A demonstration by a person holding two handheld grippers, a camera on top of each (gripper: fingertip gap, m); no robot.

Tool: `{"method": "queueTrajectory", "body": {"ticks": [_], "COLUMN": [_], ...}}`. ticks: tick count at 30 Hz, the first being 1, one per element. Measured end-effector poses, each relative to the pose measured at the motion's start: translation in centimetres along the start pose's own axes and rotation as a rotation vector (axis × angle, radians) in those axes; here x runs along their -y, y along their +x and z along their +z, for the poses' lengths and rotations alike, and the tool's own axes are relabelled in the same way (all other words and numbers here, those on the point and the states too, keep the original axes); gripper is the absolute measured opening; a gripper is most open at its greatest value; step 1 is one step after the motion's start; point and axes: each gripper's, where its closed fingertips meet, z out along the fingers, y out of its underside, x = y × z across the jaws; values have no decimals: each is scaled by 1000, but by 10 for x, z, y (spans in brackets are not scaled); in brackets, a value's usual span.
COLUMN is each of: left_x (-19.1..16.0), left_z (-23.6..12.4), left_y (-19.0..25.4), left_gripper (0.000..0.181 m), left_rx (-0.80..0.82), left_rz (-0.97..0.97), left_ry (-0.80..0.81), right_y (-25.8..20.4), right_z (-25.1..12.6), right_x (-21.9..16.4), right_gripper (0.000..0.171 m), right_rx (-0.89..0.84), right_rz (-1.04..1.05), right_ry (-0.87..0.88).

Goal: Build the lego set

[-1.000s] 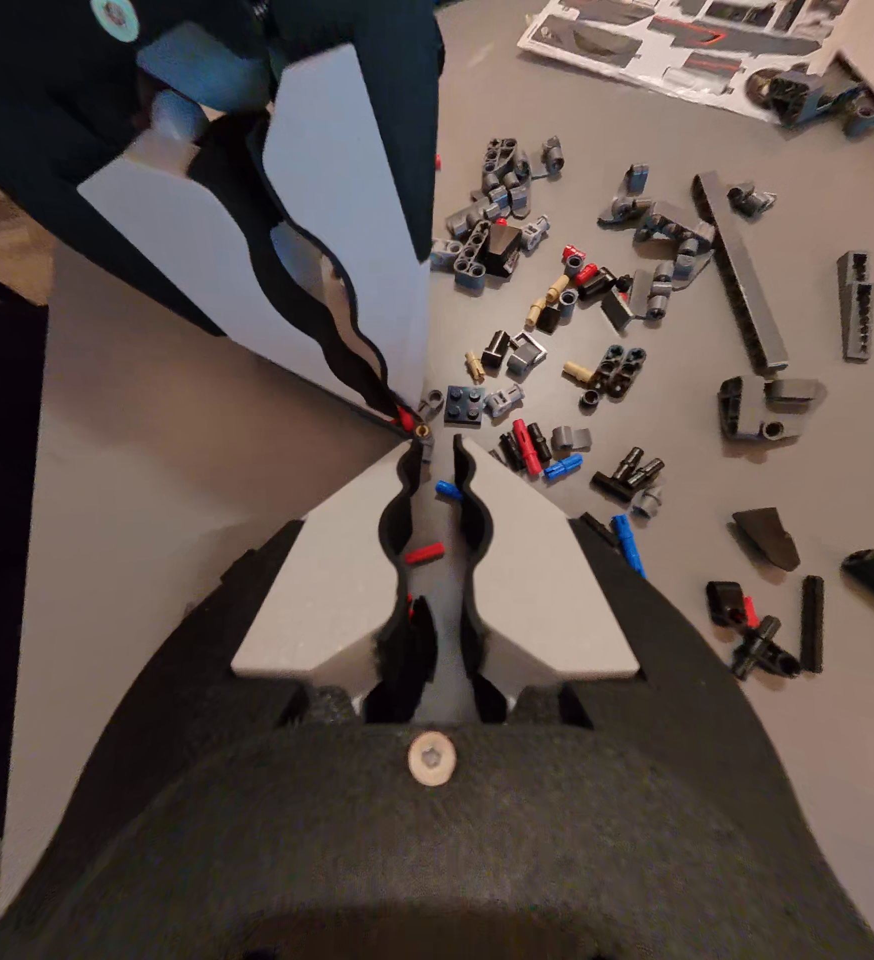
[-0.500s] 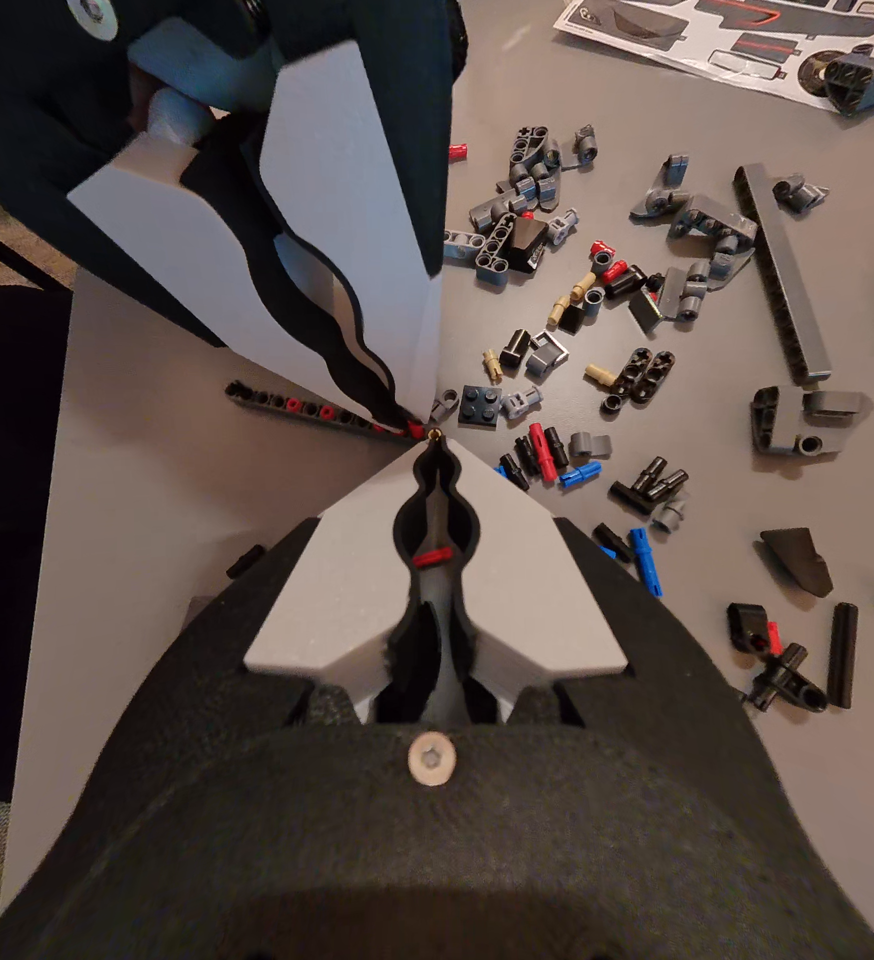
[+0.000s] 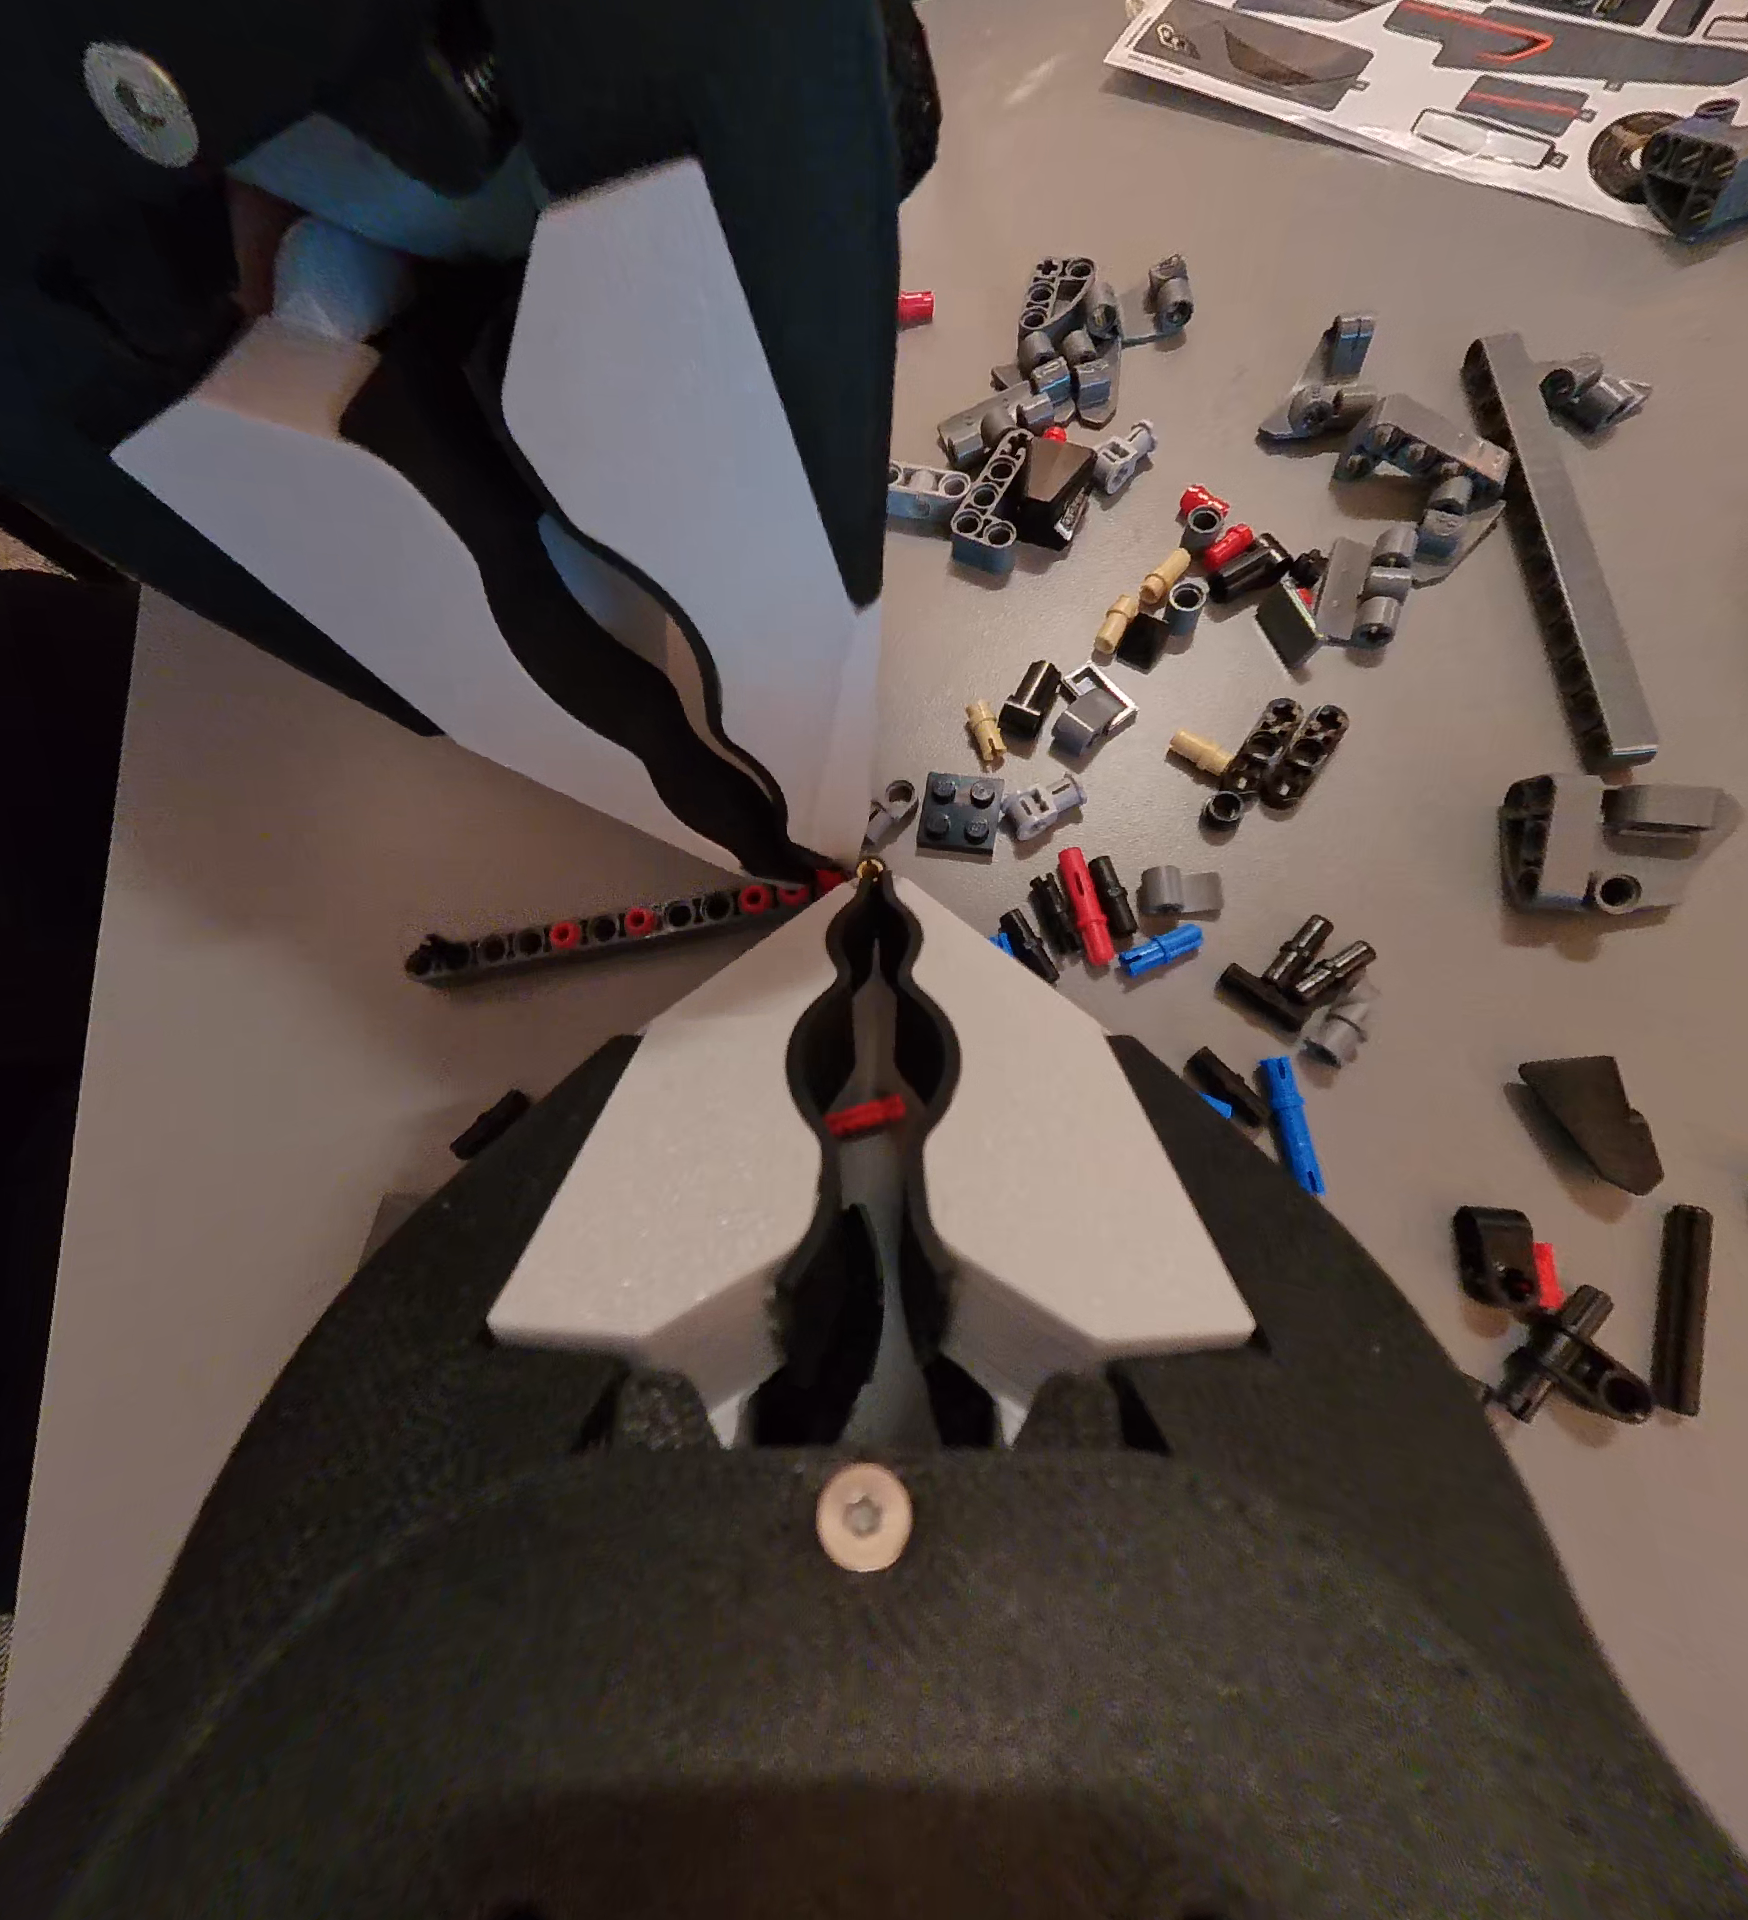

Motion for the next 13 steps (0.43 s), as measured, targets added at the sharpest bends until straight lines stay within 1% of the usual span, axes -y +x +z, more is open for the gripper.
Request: {"method": "queueTrajectory", "body": {"ticks": [13], "left_x": [2], "left_z": [1], "left_y": [0], "left_gripper": [2], "left_rx": [2], "left_rz": [59], "left_ry": [-56], "right_y": [1], "right_z": [0], "right_x": [0], "right_gripper": [0], "right_rx": [-3], "right_rz": [4], "right_ry": [0]}}
